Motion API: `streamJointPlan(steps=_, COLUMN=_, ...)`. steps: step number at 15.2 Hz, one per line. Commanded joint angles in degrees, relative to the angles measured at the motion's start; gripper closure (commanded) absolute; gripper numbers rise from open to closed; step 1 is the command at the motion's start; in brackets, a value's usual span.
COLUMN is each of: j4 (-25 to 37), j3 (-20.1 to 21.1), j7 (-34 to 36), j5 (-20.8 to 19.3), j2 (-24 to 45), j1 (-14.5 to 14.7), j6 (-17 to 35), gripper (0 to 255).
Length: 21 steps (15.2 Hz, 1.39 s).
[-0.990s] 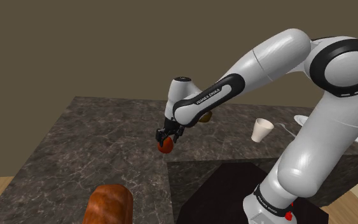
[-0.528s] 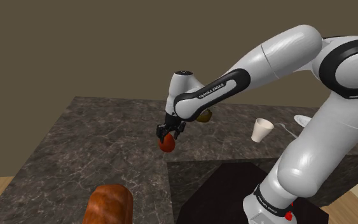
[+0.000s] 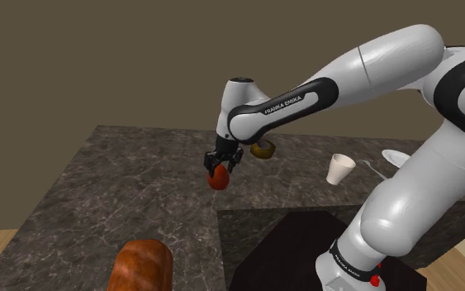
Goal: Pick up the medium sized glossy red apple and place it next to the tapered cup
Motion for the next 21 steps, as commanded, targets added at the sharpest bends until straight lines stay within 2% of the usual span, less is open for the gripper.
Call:
streamJointPlan(steps=1, j4=0.9, j3=0.0, j7=0.0, j5=0.1, j2=-0.8, j1=0.0, j6=-1.7, gripper=255)
streamJointPlan(steps=21, j4=10.3, j3=-1.0, j7=0.0, j5=0.7, j2=-7.4, j1=-0.2, j6=-17.7, gripper=255)
